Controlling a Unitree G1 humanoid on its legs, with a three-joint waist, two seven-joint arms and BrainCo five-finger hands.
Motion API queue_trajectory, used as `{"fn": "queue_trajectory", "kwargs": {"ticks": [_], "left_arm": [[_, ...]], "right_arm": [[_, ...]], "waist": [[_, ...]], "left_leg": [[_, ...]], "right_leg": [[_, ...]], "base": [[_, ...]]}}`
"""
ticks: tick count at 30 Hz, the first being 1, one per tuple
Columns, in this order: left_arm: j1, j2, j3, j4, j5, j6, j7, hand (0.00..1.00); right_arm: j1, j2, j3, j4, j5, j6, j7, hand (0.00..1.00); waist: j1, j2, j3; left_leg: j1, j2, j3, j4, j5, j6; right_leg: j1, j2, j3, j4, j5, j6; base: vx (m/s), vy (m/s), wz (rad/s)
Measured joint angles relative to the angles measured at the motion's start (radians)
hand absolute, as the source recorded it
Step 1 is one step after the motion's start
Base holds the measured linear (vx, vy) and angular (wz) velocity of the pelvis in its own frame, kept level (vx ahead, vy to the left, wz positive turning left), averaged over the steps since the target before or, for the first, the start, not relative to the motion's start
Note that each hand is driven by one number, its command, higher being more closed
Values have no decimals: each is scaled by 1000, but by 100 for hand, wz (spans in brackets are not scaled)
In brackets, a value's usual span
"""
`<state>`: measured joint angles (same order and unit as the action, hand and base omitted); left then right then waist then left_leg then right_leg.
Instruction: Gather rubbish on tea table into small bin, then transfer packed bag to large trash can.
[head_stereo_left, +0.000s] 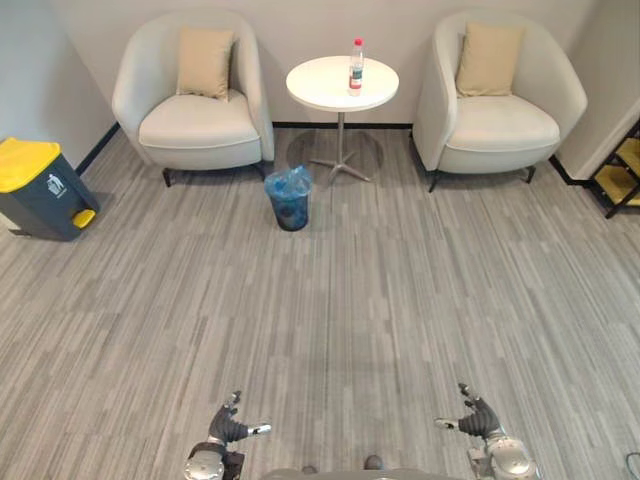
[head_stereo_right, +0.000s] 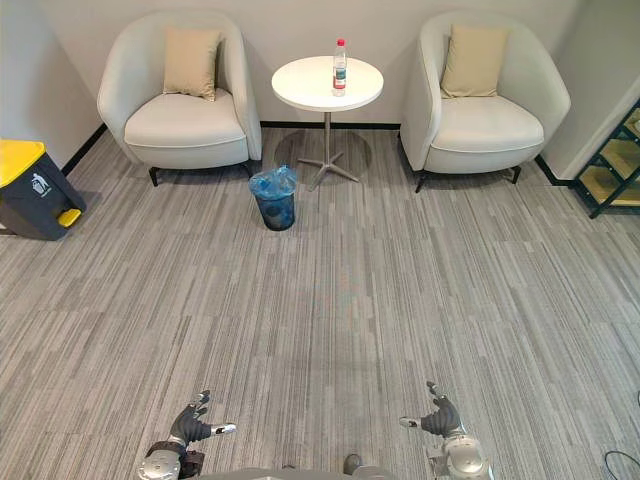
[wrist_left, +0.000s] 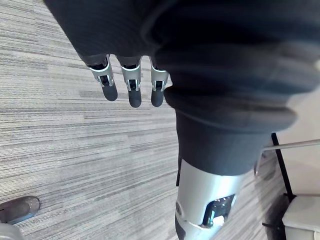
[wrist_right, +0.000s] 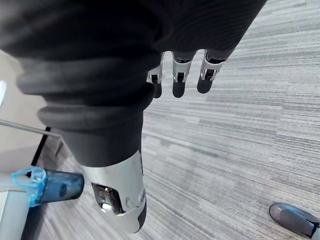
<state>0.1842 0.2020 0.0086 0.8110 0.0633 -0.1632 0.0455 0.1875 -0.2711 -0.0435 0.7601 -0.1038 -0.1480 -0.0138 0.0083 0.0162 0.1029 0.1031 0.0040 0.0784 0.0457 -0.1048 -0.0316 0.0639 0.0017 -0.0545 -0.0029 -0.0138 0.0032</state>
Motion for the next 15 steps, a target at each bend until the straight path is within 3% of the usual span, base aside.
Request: {"fn": "queue_trajectory", "kwargs": {"ticks": [11,15], "left_arm": [[1,2,36,0,-35,2,-1,0],[15,2,42,0,-38,4,-1,0]], "right_arm": [[-1,2,-93,13,116,1,-2,0],[-4,1,-142,28,136,3,-3,0]], "waist": [[-7,4,-2],[-21,20,-12]], "left_leg": [[-7,13,11,-3,1,0],[-7,20,14,-10,0,0]], "right_leg": [[3,15,3,-35,25,-6],[1,23,5,-40,25,-6]], "base": [[-19,-17,-3],[1,-29,-2]]}}
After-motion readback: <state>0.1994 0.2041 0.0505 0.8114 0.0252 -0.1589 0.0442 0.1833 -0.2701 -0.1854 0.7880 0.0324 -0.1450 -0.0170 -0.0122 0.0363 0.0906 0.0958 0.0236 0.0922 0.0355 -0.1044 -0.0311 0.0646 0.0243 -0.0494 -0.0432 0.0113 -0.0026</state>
